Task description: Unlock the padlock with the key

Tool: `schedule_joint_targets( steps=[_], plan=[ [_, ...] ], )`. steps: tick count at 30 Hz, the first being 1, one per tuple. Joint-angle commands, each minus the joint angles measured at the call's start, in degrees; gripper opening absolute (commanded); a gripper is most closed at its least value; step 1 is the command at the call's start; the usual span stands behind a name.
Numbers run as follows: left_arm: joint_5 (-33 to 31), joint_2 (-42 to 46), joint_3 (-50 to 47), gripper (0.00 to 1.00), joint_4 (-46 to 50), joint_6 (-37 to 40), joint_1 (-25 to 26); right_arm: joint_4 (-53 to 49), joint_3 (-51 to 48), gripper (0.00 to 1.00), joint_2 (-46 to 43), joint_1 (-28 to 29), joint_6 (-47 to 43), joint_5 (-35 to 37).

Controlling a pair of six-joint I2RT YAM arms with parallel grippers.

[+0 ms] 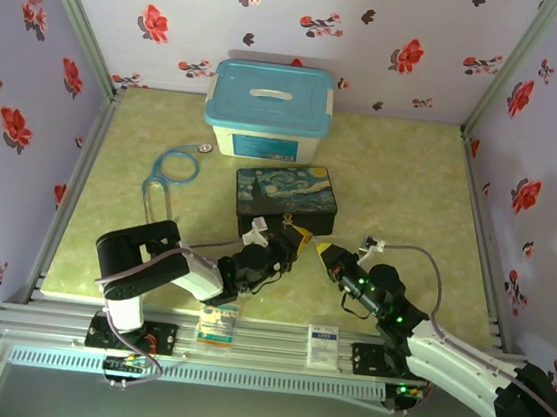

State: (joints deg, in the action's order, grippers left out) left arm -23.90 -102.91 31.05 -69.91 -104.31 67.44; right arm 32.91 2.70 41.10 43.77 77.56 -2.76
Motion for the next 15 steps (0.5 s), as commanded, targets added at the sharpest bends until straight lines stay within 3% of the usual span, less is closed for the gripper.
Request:
schedule_joint_targets(
  steps=[1, 15],
  plan=[
    [0.50, 0.46, 1.22, 0.00, -5.32, -0.29, -0.41, -0.11, 0.53, 0.00, 0.70, -0.79, -0.75, -2.09],
    [0.98, -0.25, 1.19, 0.00, -5.50, -1.46, -0.36, 3.99, 0.56, 0.00, 3.30, -1.43, -0.93, -1.98]
  ],
)
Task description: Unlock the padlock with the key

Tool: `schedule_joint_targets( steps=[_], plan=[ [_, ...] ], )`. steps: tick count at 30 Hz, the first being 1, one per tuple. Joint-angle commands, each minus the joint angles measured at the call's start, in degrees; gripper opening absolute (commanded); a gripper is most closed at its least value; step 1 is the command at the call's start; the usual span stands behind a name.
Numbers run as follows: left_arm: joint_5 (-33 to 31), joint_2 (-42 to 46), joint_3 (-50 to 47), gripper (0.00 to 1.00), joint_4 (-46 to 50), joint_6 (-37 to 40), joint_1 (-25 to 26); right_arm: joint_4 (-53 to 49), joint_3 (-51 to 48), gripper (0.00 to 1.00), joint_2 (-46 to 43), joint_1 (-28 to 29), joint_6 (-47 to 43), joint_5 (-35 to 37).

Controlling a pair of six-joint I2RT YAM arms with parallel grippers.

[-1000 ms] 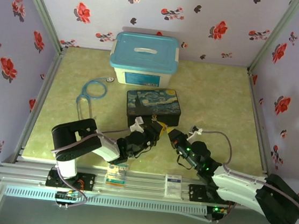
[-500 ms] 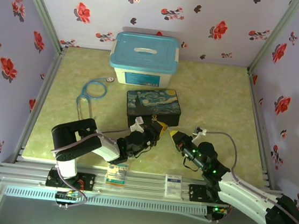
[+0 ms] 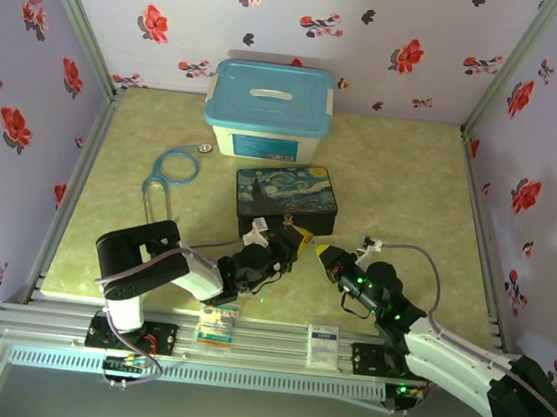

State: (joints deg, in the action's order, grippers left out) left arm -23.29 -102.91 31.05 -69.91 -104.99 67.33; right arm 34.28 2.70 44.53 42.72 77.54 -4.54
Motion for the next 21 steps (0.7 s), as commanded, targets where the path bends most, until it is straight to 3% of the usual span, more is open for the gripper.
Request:
schedule_joint_targets(
  steps=[1, 17, 21],
  plan=[
    [0.43, -0.22, 1.12, 0.00, -5.50, -0.74, -0.22, 2.62, 0.47, 0.00, -0.23, -0.36, -0.83, -0.13],
    [1.03, -1.21, 2.35, 0.00, -5.50, -0.28, -0.01, 10.75, 0.46, 0.00, 5.14, -0.47, -0.17, -0.12],
    [0.53, -1.07, 1.54, 0.00, -5.50, -0.66, -0.01, 8.38, 0.35, 0.00, 3.72, -0.45, -0.38, 0.03]
  ],
)
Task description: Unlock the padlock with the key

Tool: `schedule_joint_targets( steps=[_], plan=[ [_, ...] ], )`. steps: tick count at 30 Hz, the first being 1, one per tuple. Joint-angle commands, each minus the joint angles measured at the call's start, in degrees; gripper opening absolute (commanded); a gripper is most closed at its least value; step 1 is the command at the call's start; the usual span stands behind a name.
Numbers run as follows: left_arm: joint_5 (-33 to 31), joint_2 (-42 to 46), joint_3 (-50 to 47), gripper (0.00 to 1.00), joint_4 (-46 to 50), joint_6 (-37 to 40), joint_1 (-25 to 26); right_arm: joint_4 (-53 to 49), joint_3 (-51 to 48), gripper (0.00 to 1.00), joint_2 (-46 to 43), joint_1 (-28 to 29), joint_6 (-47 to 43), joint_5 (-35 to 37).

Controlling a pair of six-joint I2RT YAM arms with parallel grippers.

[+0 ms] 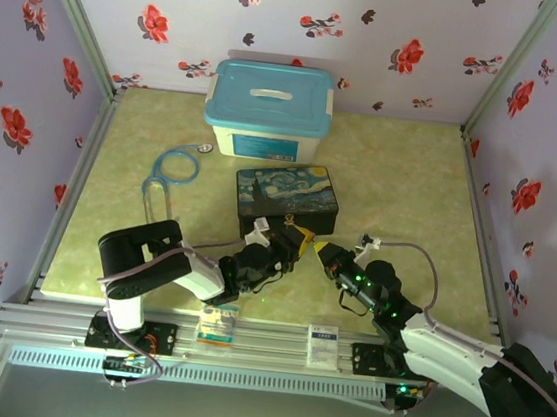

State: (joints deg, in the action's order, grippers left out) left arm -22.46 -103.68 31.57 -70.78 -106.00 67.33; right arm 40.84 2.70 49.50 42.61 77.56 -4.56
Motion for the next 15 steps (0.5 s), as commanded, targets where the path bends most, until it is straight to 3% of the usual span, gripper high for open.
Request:
schedule_joint_targets(
  steps=[1, 6, 15],
  plan=[
    [-0.45, -0.29, 0.86, 0.00, -4.63, 0.32, -0.13, 0.93, 0.19, 0.00, -1.87, -0.36, -0.46, 0.31],
    [-0.48, -0.38, 1.04, 0.00, -4.67, 0.45, -0.36, -5.28, 0.04, 0.00, -5.14, -0.41, -0.19, 0.60],
    [-0.57, -0.39, 0.96, 0.00, -4.70, 0.36, -0.51, -3.75, -0.24, 0.00, -4.98, -0.39, 0.06, 0.58]
  ],
)
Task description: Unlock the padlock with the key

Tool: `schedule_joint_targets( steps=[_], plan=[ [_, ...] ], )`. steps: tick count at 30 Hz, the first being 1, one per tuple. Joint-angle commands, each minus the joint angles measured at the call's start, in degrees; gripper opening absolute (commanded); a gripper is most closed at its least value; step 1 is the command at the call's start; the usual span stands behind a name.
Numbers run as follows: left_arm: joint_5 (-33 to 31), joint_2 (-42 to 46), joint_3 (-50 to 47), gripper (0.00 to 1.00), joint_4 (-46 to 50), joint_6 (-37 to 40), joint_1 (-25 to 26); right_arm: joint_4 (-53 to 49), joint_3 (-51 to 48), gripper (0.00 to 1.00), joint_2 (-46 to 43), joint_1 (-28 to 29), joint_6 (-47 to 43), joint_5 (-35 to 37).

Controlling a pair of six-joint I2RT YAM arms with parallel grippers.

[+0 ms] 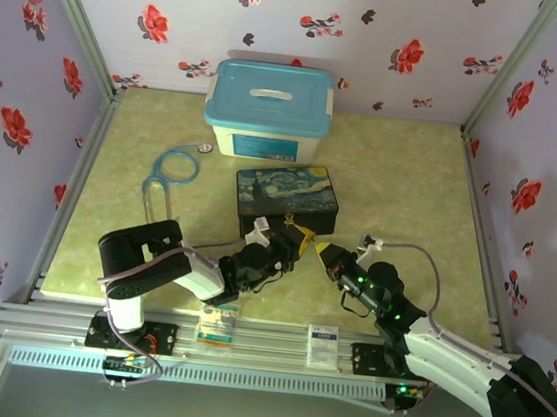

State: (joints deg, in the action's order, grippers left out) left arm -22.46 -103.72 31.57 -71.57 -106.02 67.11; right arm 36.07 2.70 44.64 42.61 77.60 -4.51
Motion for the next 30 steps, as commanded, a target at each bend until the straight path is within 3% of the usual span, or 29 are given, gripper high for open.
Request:
schedule_joint_targets(
  steps=[1, 17, 30],
  plan=[
    [-0.51, -0.39, 1.05, 0.00, -3.84, 0.52, -0.25, 1.00, -0.18, 0.00, -0.10, -0.37, 0.00, 0.47],
    [-1.25, -0.19, 0.28, 0.00, -3.93, 0.66, -0.60, -2.06, -0.85, 0.00, -2.80, -0.38, -0.18, 0.82],
    [0.29, -1.04, 1.19, 0.00, -3.93, 0.65, -0.40, 1.26, -0.96, 0.00, -1.27, -0.36, -0.59, 1.12]
  ],
)
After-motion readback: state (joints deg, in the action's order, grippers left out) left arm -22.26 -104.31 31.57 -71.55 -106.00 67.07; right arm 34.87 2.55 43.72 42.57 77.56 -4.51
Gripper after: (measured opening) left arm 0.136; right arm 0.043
